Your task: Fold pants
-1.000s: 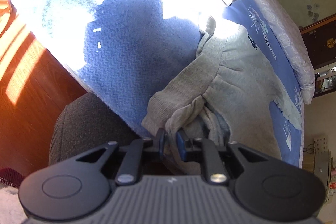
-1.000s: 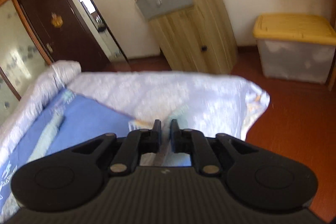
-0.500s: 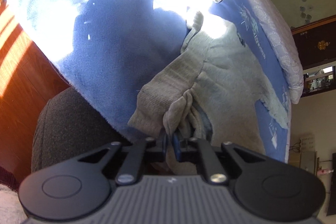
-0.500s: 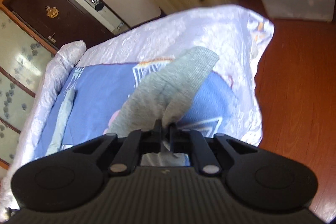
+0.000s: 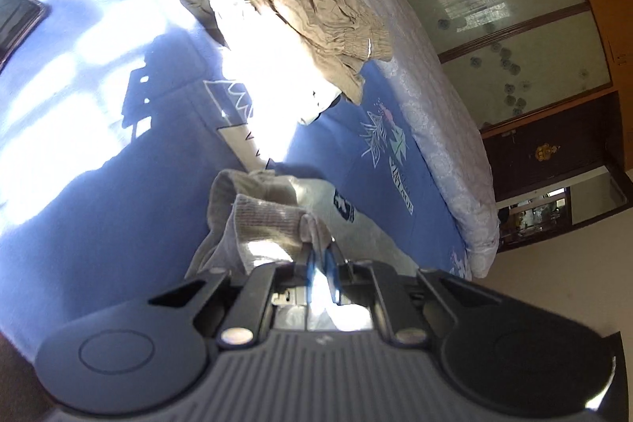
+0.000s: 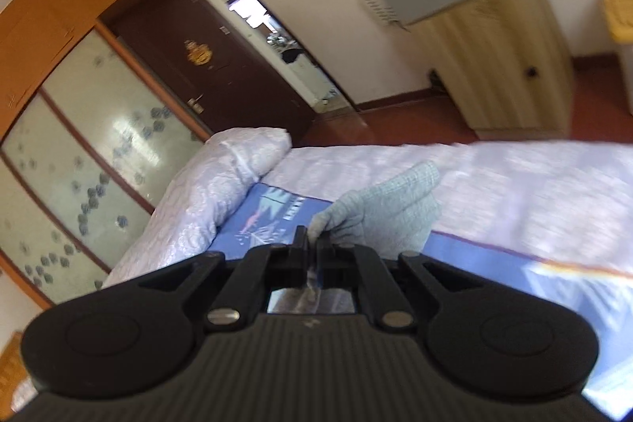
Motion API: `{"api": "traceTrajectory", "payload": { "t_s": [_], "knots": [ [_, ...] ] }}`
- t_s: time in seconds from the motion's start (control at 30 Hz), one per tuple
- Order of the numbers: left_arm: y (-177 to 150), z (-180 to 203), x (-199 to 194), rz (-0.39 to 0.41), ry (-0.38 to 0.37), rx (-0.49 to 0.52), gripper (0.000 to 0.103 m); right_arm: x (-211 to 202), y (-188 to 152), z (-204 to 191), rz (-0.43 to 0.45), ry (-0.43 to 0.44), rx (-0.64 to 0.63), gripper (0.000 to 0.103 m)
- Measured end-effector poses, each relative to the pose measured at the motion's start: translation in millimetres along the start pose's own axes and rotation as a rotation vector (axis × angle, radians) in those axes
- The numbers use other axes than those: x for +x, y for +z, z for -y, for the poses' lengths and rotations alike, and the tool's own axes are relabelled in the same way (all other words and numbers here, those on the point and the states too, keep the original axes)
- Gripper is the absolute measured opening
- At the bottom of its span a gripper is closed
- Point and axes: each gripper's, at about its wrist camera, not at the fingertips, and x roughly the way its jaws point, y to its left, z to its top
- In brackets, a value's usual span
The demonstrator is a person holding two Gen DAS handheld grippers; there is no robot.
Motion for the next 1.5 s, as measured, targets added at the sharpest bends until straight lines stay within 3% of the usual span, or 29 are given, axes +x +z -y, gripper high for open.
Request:
{"api": "traceTrajectory", "payload": {
  "t_s": [0.13, 0.27, 0.3, 0.33, 0.37, 0.47, 0.57, 0.63, 0.8, 0.93, 1.07, 1.17, 1.3, 1.43, 1.47, 1.5],
  "knots": [
    [34.5, 10.1, 54.1, -0.012, 0.024, -0.040, 0.007, 87.4, -2.9, -55.5, -0.024, -0.031, -0.072, 0.006],
    [69.7, 27.5, 128.2, 0.026, 0.117, -0.005, 0.010, 186.8, -21.2, -100.0, -0.100, -0.038, -0.092, 0.010],
    [74.5, 29.0, 142.1, 0.048, 0.145, 0.004, 0.013, 204.5, -32.2, -106.8, -0.139, -0.039, -0.115, 0.022],
    [77.7, 28.0, 154.4, 0.063, 0.178, 0.007, 0.016, 214.0, -43.8, -110.2, -0.151, -0.082, -0.138, 0.045],
    [78.2, 24.0, 161.9, 0.055, 0.201, -0.008, 0.020, 214.7, -54.2, -110.4, -0.137, -0.111, -0.148, 0.052],
    [64.3, 9.4, 156.0, 0.010, 0.142, 0.008, 0.027, 203.3, -80.5, -96.0, -0.171, -0.027, -0.175, 0.052],
    [43.4, -1.4, 124.9, 0.026, 0.134, 0.069, 0.037, 182.3, -99.4, -70.7, -0.236, 0.030, -0.229, 0.052],
    [29.6, -11.8, 100.9, 0.027, 0.114, 0.072, 0.037, 167.8, -109.5, -52.1, -0.281, 0.054, -0.228, 0.052],
    [-9.3, -32.2, 47.1, -0.006, 0.127, 0.059, 0.043, 145.0, -121.1, -7.4, -0.362, 0.100, -0.102, 0.052],
    [-47.2, -36.0, 26.1, -0.062, 0.100, 0.040, 0.048, 147.0, -122.2, 7.5, -0.364, 0.078, -0.017, 0.053],
    [-83.7, -34.9, 47.8, -0.160, 0.072, 0.010, 0.053, 163.4, -111.5, 19.3, -0.336, 0.067, 0.078, 0.052],
    [-89.9, -28.8, 79.6, -0.212, 0.086, 0.010, 0.053, 181.9, -100.8, 19.2, -0.329, 0.059, 0.087, 0.059],
    [-80.4, -24.7, 110.3, -0.200, 0.129, -0.008, 0.070, 208.6, -93.9, 9.2, -0.352, 0.063, 0.080, 0.066],
    [-68.5, -30.5, 120.1, -0.145, 0.133, -0.063, 0.066, 237.9, -93.8, -13.8, -0.381, 0.056, 0.040, 0.073],
    [-65.8, -32.9, 121.1, -0.126, 0.135, -0.077, 0.058, 245.4, -95.1, -19.3, -0.390, 0.044, 0.033, 0.073],
    [-63.0, -36.2, 123.0, -0.111, 0.147, -0.092, 0.036, 254.0, -97.6, -24.0, -0.407, 0.021, 0.025, 0.073]
  ]
}}
